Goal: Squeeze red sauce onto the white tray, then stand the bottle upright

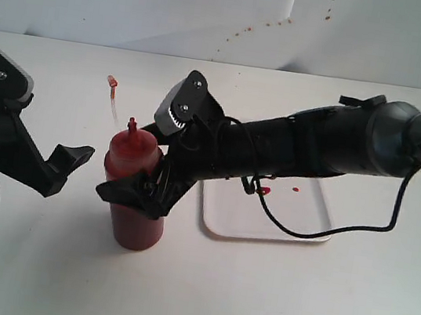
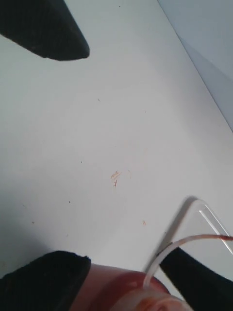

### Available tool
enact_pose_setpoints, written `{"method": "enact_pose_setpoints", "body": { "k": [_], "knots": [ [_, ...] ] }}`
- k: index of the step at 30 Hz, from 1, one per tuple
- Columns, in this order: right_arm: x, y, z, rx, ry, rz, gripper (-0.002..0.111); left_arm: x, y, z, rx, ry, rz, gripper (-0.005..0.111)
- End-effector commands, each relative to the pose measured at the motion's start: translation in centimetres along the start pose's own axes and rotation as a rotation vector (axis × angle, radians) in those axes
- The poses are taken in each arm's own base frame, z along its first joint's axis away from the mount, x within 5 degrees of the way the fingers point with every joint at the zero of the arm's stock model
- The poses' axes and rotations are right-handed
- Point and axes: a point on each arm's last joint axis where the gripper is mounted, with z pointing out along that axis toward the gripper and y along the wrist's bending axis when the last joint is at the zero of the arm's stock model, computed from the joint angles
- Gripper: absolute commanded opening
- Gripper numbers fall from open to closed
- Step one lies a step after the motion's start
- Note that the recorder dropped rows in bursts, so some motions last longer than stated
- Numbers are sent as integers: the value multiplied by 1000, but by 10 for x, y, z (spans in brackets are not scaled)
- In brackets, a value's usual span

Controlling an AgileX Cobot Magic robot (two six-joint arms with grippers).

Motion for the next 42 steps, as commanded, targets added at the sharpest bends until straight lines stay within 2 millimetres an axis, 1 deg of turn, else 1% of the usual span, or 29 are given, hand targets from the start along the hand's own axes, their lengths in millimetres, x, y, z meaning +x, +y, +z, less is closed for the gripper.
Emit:
{"method": "enact_pose_setpoints", "body": {
  "k": [1,8,11,14,17,18,20,23,26,27,29,32,33,34,35,36,37,38,39,40,41,42],
  "knots": [
    [-31,6,-18,21,-75,-51,103,0,0,-2,-4,-12,-22,105],
    [-71,16,-45,71,-180,-96,103,0,0,-2,-4,-12,-22,105],
    [-91,23,-62,114,-214,-138,103,1,0,-2,-4,-10,-22,105],
    [-111,26,-85,236,-223,-170,103,1,0,-2,-4,-10,-22,105],
    [-131,27,-117,429,-229,-127,102,0,0,-2,-4,-12,-25,105],
    [-136,28,-126,483,-231,-125,100,0,0,-2,-4,-12,-30,105],
    [-146,31,-148,611,-237,-125,89,0,0,-2,-4,-12,-59,105],
    [-158,39,-181,780,-250,-123,65,0,0,-2,-4,-12,-66,105],
    [-159,47,-209,935,-243,-98,43,0,0,-2,-4,-12,-66,105],
    [-159,50,-216,971,-242,-91,37,0,0,-2,-4,-12,-66,105],
    [-154,58,-233,1056,-222,-90,23,-2,1,-5,-8,-23,-65,105],
    [-143,75,-253,1124,-192,-122,2,-8,3,-15,-24,-56,-82,105],
    [-138,79,-256,1135,-186,-117,0,-11,4,-20,-32,-71,-87,105],
    [-130,91,-265,1147,-191,-116,0,-17,6,-33,-50,-112,-102,105],
    [-127,95,-268,1148,-198,-113,0,-21,7,-41,-58,-138,-124,105],
    [-119,107,-276,1151,-219,-108,0,-26,8,-55,-71,-181,-185,105],
    [-117,113,-281,1155,-238,-101,0,-29,9,-63,-77,-208,-216,105],
    [-109,124,-291,1173,-273,-68,0,-34,10,-77,-87,-252,-270,105],
    [-104,129,-294,1174,-283,-58,0,-35,10,-85,-93,-274,-289,105],
    [-95,140,-300,1176,-306,-54,0,-36,10,-99,-104,-310,-313,105],
    [-89,146,-304,1178,-316,-55,0,-35,10,-106,-107,-330,-318,105],
    [-80,155,-308,1177,-329,-59,0,-32,6,-115,-104,-370,-313,105]
  ]
}}
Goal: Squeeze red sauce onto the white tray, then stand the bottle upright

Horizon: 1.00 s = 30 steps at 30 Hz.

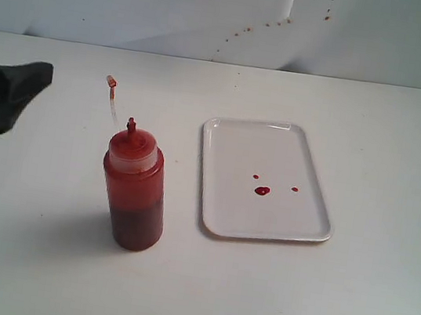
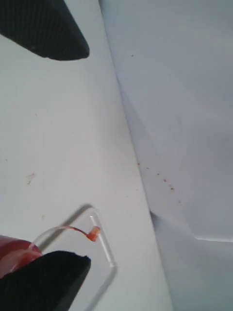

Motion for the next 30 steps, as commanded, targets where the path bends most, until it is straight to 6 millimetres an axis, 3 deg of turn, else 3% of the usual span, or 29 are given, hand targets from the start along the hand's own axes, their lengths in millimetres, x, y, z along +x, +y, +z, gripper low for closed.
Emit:
{"method": "enact_pose_setpoints", "body": {
  "k": [1,4,7,30],
  "knots": [
    [22,-5,-39,18,-31,34,0,3,-3,-33,15,-121,-45,105],
    [33,-10,-58,48,-45,42,0,3,-14,-48,99,-258,-30,105],
    [38,-15,-66,99,-42,51,0,2,-22,-50,157,-285,-17,105],
    [38,-16,-66,105,-40,77,0,3,-22,-50,158,-276,-12,105]
  ]
}}
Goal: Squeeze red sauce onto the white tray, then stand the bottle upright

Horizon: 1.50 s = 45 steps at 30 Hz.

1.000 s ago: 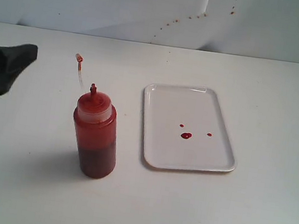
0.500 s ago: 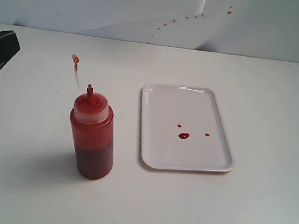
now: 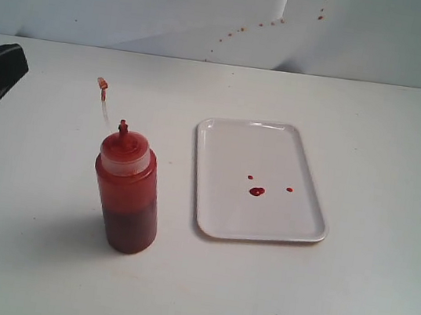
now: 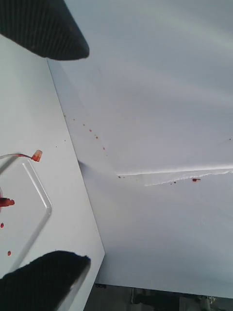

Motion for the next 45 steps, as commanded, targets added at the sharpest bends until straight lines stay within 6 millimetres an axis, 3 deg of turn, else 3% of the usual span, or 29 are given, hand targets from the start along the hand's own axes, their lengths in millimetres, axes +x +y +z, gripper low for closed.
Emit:
{"method": "enact_pose_setpoints", "body": {
  "k": [1,20,30,45],
  "knots": [
    [2,0,-1,6,5,0,0,3,-1,-1,1,25,0,105],
    [2,0,-1,6,5,0,0,2,-1,-1,8,6,0,105],
    [2,0,-1,6,5,0,0,20,1,-3,-19,101,-109,105],
    [2,0,-1,6,5,0,0,22,2,-4,-30,128,-70,105]
  ]
}}
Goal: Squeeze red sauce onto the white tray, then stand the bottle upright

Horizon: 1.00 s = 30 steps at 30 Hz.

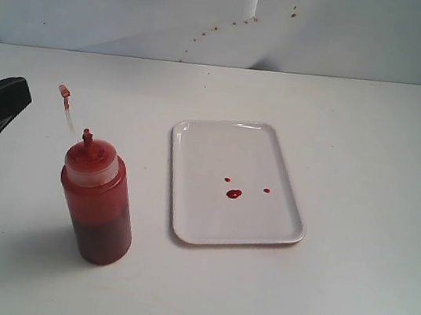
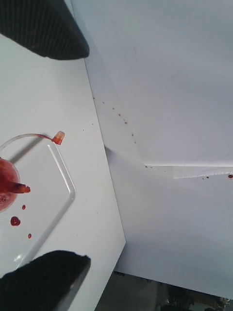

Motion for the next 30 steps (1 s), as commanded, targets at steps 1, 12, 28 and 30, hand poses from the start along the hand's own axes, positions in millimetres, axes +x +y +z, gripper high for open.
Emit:
{"method": "enact_pose_setpoints", "body": {
  "k": [1,12,28,30],
  "knots": [
    [2,0,-1,-2,2,0,0,4,0,-1,-6,30,16,105],
    [2,0,-1,-2,2,0,0,4,1,-1,-12,42,30,105],
    [2,0,-1,-2,2,0,0,2,2,-10,-36,36,-1,82],
    [2,0,-1,-2,2,0,0,0,2,-15,-37,15,1,60]
  ]
}}
